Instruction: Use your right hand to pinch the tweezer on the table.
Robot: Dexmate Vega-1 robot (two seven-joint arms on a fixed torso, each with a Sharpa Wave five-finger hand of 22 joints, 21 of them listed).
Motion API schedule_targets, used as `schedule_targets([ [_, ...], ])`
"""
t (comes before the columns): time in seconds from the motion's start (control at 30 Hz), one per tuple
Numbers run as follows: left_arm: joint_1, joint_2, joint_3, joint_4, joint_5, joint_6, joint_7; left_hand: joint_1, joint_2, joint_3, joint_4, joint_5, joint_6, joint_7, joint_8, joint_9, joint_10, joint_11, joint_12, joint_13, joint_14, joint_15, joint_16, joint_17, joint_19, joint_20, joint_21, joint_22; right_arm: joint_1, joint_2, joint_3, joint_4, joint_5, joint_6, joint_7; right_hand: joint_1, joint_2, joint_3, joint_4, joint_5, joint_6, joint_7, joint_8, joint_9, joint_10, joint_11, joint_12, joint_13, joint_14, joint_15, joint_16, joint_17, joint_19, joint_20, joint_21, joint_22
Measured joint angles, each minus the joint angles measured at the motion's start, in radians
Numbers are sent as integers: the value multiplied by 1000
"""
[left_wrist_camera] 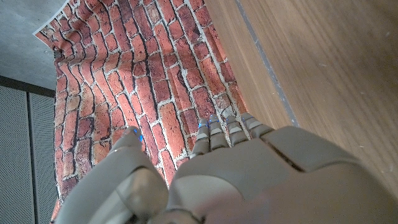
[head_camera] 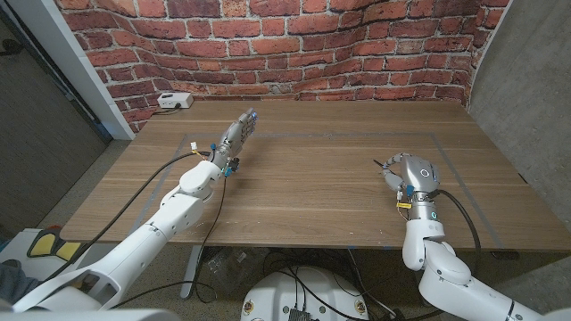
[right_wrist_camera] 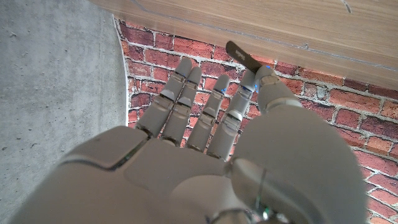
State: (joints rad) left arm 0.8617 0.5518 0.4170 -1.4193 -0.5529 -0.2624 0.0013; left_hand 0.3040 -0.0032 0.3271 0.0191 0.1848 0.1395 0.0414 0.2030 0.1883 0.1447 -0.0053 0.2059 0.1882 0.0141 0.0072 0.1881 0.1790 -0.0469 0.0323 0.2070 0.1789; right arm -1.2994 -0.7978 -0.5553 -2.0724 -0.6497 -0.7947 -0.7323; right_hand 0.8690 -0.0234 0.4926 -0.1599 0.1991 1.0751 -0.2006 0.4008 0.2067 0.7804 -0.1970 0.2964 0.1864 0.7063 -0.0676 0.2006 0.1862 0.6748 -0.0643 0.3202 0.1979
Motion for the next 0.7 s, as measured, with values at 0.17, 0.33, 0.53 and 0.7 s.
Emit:
schedule_targets([
  [0.17,-3,-1,0,6,-1,-1,-3,0,0,0,0,0,0,0,0,0,0,0,0,0,0,0,0,0,0,0,0,0,-1,0,1,0,-1,1,4,0,0,0,0,0,-4,-4,0,-2,0,0,0,0,0,0,0,0,0,0,0,0],
  [0.33,-7,-3,1,13,-2,-3,-6,0,0,0,0,0,0,0,0,0,0,0,0,0,0,0,0,0,0,0,0,0,-1,0,2,-2,-1,2,11,0,0,0,0,0,-5,-5,-6,-4,3,-3,0,0,0,0,-5,0,0,0,0,0],
  [0.53,-13,-7,3,21,-2,-5,-11,10,-10,0,0,0,0,0,0,0,0,0,0,0,0,0,0,0,0,0,0,0,0,4,3,-3,-1,2,16,0,0,0,0,0,-11,-11,-7,-5,3,-3,-4,0,0,0,-5,0,0,0,0,0],
  [0.7,-18,-8,5,26,-2,-5,-14,10,-10,0,0,0,0,0,0,0,0,0,0,0,0,0,0,0,0,0,0,0,0,6,4,-3,-1,2,17,0,0,0,0,0,-11,-11,-12,-5,3,-3,-4,0,0,0,-9,0,0,0,0,0],
])
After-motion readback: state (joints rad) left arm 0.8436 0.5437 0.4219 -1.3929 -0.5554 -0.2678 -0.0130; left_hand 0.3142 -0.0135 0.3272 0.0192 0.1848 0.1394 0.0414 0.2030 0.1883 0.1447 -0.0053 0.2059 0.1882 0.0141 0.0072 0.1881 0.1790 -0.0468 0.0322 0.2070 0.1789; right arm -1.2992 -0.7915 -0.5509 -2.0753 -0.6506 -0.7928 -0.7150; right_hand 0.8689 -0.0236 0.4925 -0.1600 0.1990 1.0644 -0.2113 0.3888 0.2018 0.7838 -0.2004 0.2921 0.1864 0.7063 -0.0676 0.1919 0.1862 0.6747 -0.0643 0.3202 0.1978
